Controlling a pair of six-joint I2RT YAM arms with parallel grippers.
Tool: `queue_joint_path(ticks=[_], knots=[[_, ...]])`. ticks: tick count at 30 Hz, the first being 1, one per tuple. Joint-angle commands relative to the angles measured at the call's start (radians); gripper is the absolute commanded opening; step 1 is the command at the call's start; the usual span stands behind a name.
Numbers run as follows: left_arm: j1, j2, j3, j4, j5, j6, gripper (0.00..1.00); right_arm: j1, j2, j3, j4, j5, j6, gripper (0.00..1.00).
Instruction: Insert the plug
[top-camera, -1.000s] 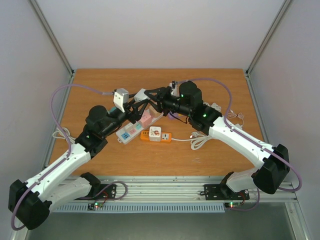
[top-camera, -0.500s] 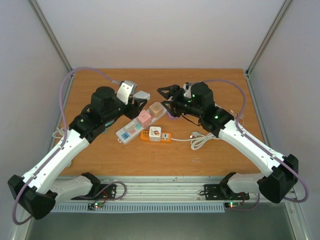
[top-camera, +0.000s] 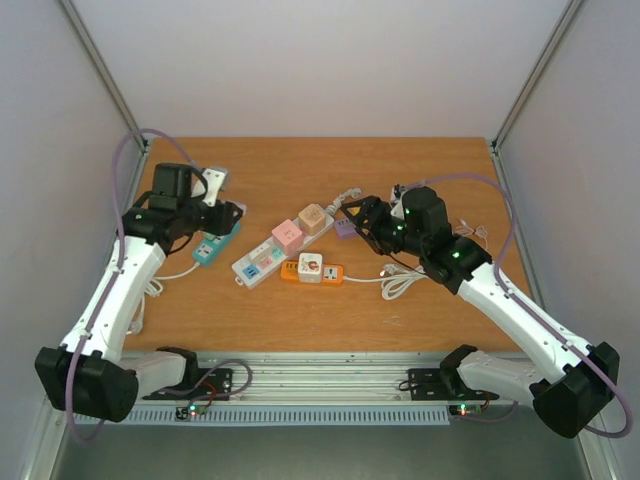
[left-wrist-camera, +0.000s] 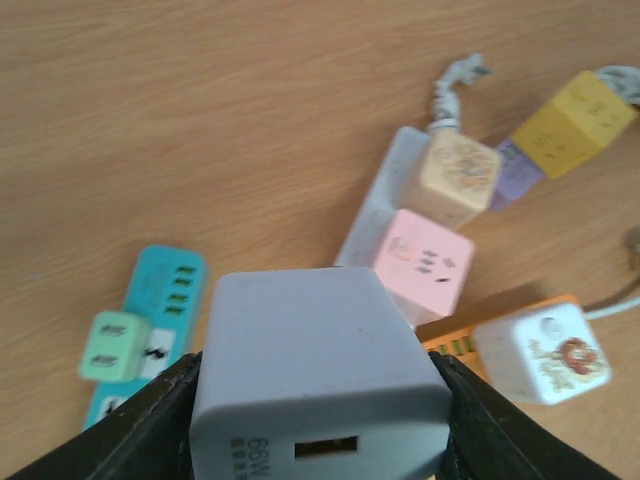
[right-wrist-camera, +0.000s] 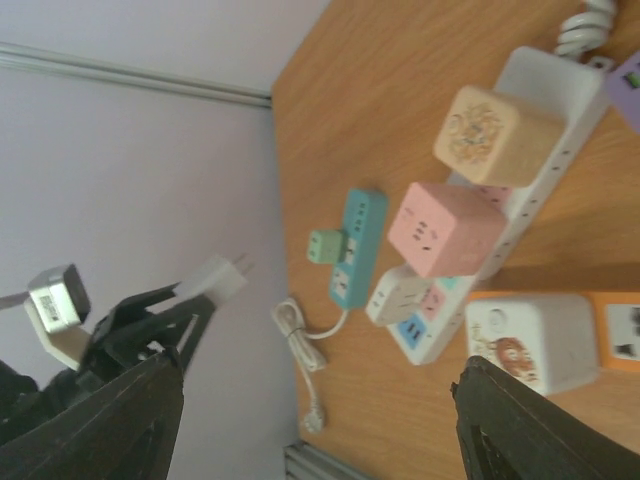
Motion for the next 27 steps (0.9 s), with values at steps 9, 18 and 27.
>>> queue_joint_path(ticks=[9, 18, 27], knots=[[0.329, -0.009, -0.069, 0.04, -0.016, 0.099, 0.42, -0.116, -0.025, -0.087, -0.05, -0.102, -0.087, 0.75], [0.404, 0.106, -0.129, 0.022, 0.037, 0.349, 0.45, -0.138, -0.013, -0.054, -0.149, -0.144, -0.157, 0.75], [0.404, 0.277, -0.014, -0.124, 0.003, 0.507, 0.52, -0.138, 0.013, -0.064, -0.125, -0.163, -0.139, 0.75]])
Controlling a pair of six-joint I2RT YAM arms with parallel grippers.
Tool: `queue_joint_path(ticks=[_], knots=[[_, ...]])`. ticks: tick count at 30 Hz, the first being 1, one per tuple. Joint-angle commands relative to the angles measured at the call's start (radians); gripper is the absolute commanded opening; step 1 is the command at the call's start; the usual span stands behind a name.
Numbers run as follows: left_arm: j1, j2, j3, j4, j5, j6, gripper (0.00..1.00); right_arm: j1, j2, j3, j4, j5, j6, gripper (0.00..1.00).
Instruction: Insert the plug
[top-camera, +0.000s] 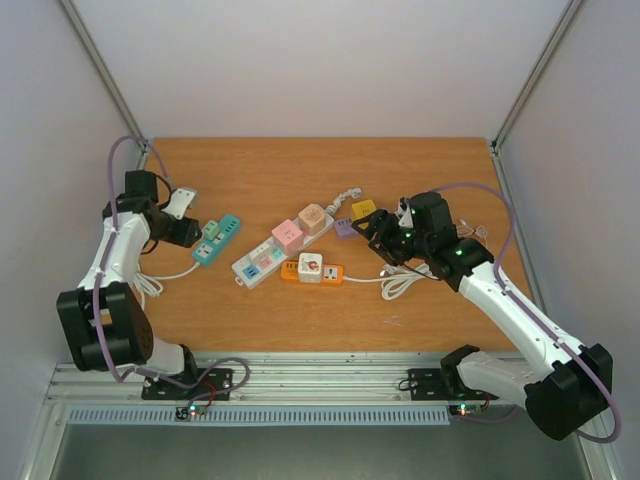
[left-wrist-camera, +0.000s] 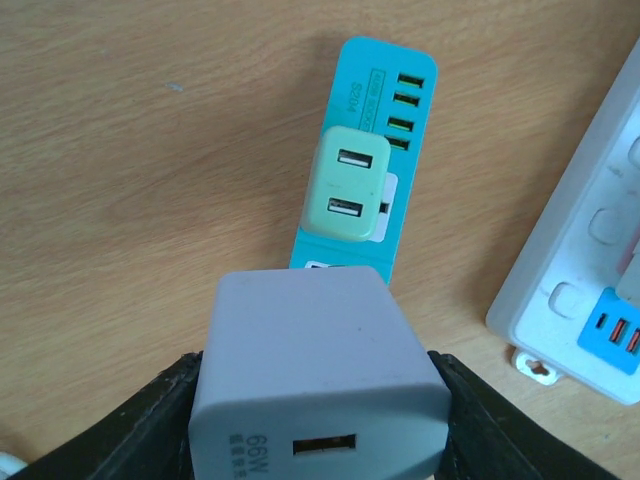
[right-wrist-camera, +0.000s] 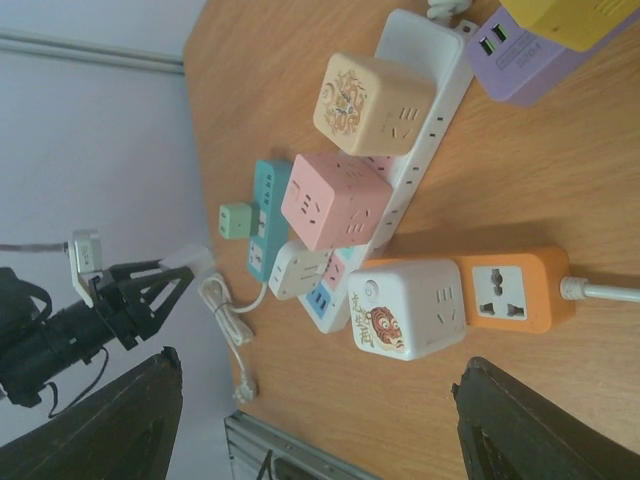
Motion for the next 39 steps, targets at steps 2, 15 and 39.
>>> queue_joint_path(ticks=[2, 15, 39], knots=[[0.004, 0.081, 0.088, -0.091, -0.052, 0.16, 0.51, -0.006, 0.039, 0.028, -0.001, -0.035, -0.012, 0.75], [-0.015, 0.25, 0.229, -0.245, -0.083, 0.311, 0.46, -0.005, 0.061, 0.044, 0.013, -0.065, -0.03, 0.75], [-0.058, 0.262, 0.182, -0.217, -0.135, 0.435, 0.46, 0.023, 0.056, 0.041, 0.016, -0.033, -0.054, 0.75]])
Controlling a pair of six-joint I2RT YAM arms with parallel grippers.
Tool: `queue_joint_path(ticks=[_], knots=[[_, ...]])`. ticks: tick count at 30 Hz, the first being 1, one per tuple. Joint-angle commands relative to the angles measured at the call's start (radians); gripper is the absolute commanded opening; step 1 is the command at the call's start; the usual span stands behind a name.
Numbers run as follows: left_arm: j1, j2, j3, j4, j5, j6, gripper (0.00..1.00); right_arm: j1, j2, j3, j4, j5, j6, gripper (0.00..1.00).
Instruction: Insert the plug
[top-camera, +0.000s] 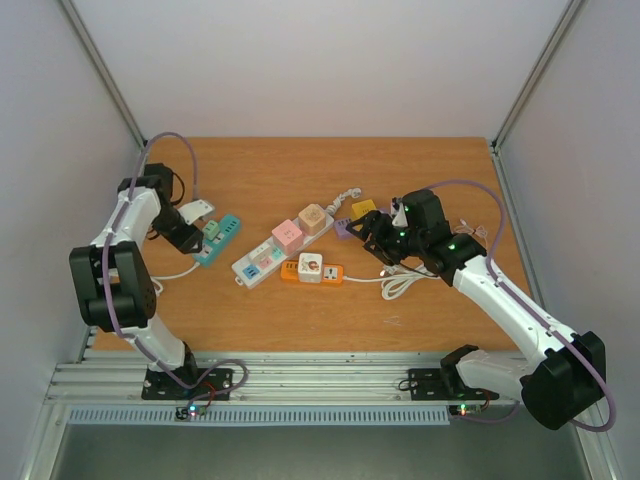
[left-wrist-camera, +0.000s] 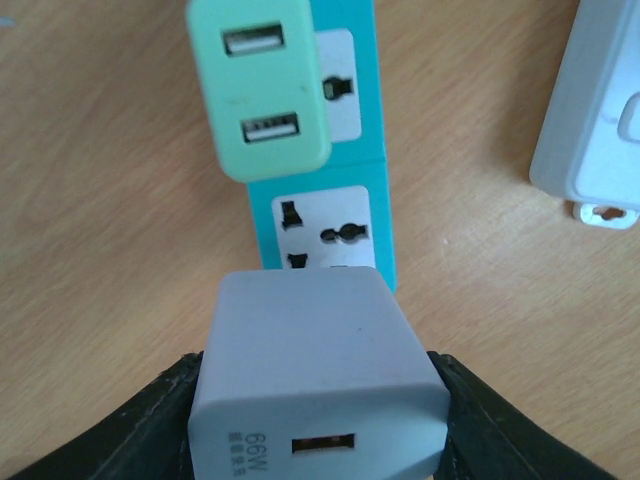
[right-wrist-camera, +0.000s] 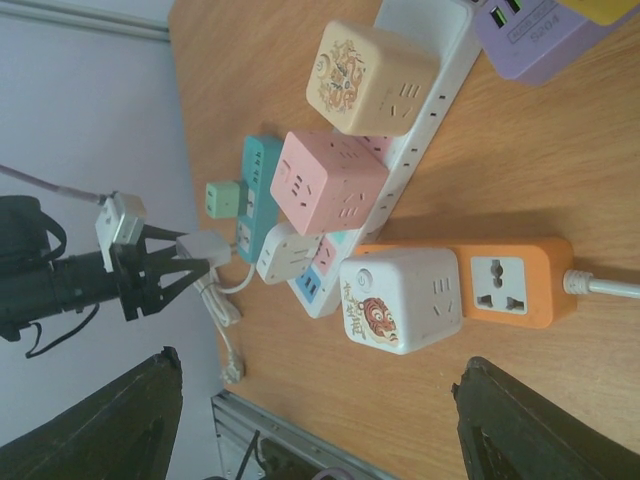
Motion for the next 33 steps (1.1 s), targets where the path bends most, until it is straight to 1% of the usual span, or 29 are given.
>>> queue_joint_path(ticks=[1, 6, 10, 14, 19, 25, 33], knots=[[-0.006, -0.007, -0.031, 0.049, -0.015, 0.039, 0.47, 0.008, -0.007, 0.025, 0.014, 0.006, -0.018, 0.75], [-0.005, 0.012, -0.025, 0.053, -0.028, 0.031, 0.47, 0.008, -0.008, 0.021, 0.014, 0.008, -0.018, 0.75], [-0.007, 0.012, -0.013, 0.057, 0.011, 0.024, 0.46, 0.008, -0.009, 0.018, 0.014, 0.011, -0.019, 0.75], [-0.007, 0.014, 0.006, 0.069, 0.014, 0.02, 0.47, 0.008, -0.008, 0.018, 0.014, 0.012, -0.019, 0.75], [-0.012, 0.053, 0.03, 0.068, -0.018, 0.015, 0.46, 0.008, -0.016, 0.021, 0.02, 0.013, -0.016, 0.75], [-0.014, 0.075, 0.022, 0.075, -0.075, 0.023, 0.46, 0.008, -0.017, 0.024, 0.018, 0.012, -0.021, 0.75], [-0.021, 0.099, 0.015, 0.076, -0.064, 0.015, 0.46, 0.007, -0.02, 0.017, 0.015, 0.019, -0.022, 0.76]])
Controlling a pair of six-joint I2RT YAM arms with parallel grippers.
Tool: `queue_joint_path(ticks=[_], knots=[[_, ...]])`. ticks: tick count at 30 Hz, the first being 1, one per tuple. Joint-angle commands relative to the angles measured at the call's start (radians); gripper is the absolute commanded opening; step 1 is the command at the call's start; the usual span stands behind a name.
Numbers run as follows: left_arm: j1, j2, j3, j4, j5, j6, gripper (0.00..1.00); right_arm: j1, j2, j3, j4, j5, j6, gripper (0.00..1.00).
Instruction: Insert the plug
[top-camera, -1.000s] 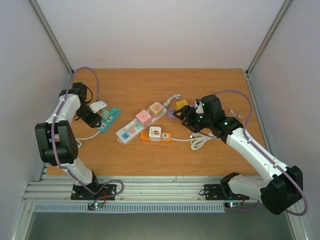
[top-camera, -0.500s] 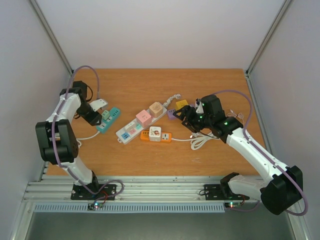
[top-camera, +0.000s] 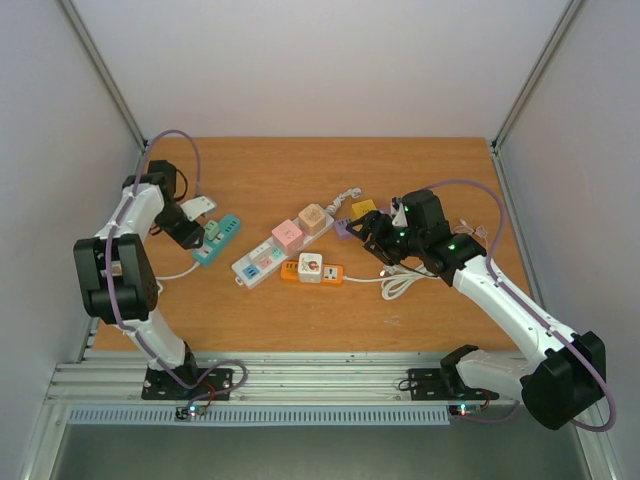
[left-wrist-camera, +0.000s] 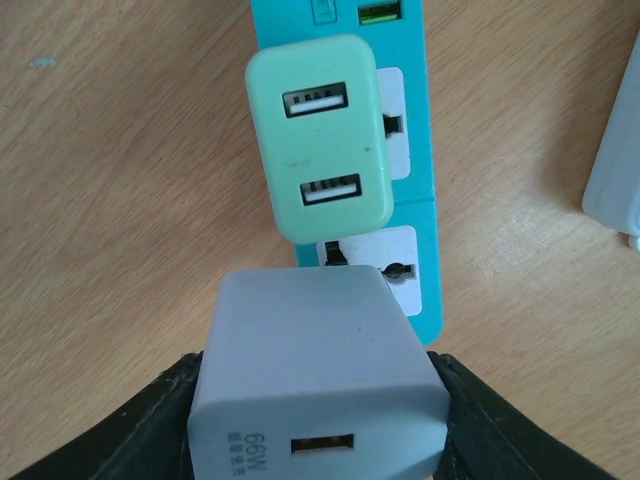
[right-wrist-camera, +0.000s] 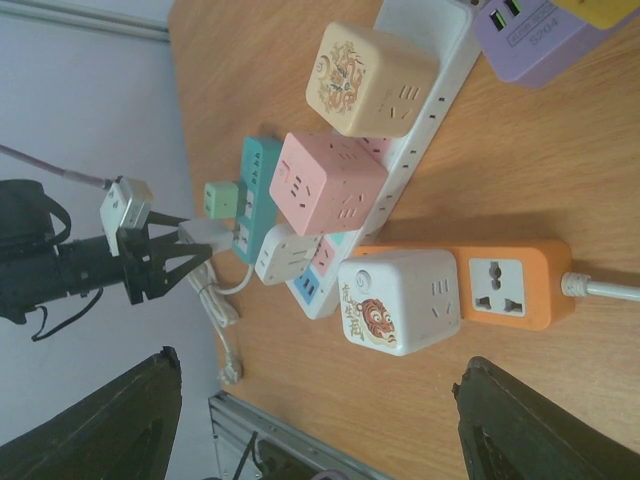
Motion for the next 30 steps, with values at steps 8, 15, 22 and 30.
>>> queue_joint_path(ticks=[8, 15, 22, 30], knots=[[-0.01, 0.113, 0.044, 0.003, -0.017, -0.06, 0.47, 0.006, -0.022, 0.016, 0.018, 0.013, -0.017, 0.76], [-0.01, 0.129, 0.034, 0.02, -0.038, -0.085, 0.46, 0.006, -0.025, 0.01, 0.014, 0.017, -0.016, 0.76], [-0.012, 0.107, -0.02, 0.065, 0.0, -0.071, 0.46, 0.006, -0.029, 0.007, 0.014, 0.017, -0.018, 0.76], [-0.004, 0.066, -0.041, 0.098, 0.115, -0.114, 0.51, 0.006, -0.034, 0.006, 0.008, 0.019, -0.019, 0.76]])
